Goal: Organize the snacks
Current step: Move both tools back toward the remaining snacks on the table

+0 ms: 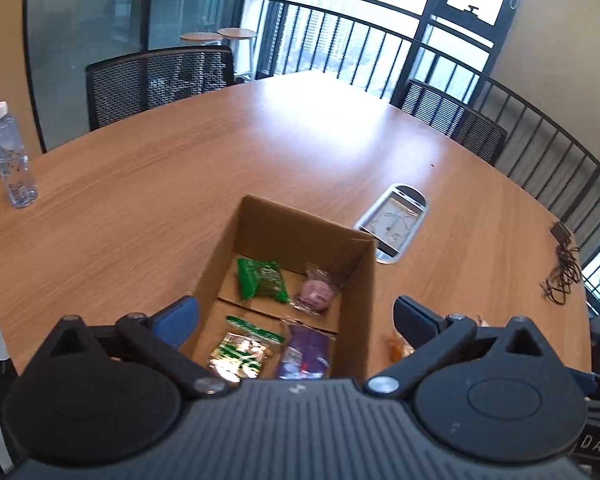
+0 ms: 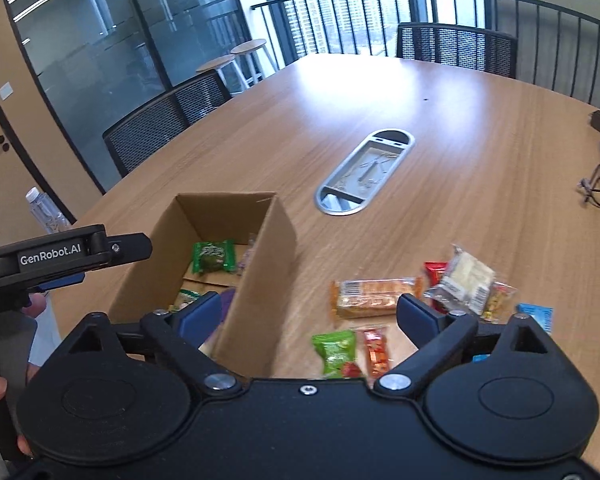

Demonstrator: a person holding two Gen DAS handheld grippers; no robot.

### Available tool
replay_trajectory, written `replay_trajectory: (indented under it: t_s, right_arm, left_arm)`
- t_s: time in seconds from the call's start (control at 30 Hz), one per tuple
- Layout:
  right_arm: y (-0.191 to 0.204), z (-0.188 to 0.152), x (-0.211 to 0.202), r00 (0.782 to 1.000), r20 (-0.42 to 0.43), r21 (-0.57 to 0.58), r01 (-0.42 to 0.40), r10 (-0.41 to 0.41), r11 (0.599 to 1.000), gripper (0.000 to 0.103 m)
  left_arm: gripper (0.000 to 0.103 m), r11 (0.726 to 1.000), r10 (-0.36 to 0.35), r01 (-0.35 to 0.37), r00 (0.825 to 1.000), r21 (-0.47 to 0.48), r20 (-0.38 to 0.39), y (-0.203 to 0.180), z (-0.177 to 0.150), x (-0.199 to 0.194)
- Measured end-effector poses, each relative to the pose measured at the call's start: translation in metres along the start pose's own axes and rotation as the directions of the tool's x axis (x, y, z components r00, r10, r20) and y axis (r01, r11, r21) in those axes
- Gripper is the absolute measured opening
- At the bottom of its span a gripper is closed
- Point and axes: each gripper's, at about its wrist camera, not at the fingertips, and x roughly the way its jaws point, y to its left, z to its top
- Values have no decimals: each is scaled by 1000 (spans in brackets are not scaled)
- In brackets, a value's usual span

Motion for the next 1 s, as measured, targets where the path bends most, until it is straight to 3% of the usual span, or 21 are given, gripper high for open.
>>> replay_trajectory:
  t_s: [0.63,0.83,0.93,1.0]
  right_arm:
    - [-89,-19,-34,992,11,117,127,-129,985,98]
    - [-112,-26,-41,989,5,144,149,-151,978,91]
    - [-122,-29,-43,988,-8,155,152,-153,976,82]
    - [-129,-32,-45,988,-14,160,155,-155,975,81]
  left_arm:
    - [102,995,-75,80,995,65,-73,-76,-27,5]
    - [94,993,-102,106,992,56,-73,-94,-38,8]
    - [85,993,-100,105,991,52,-91,-102,-45,13]
    - [80,994,-95,100,990,46,-109,-106,-49,16]
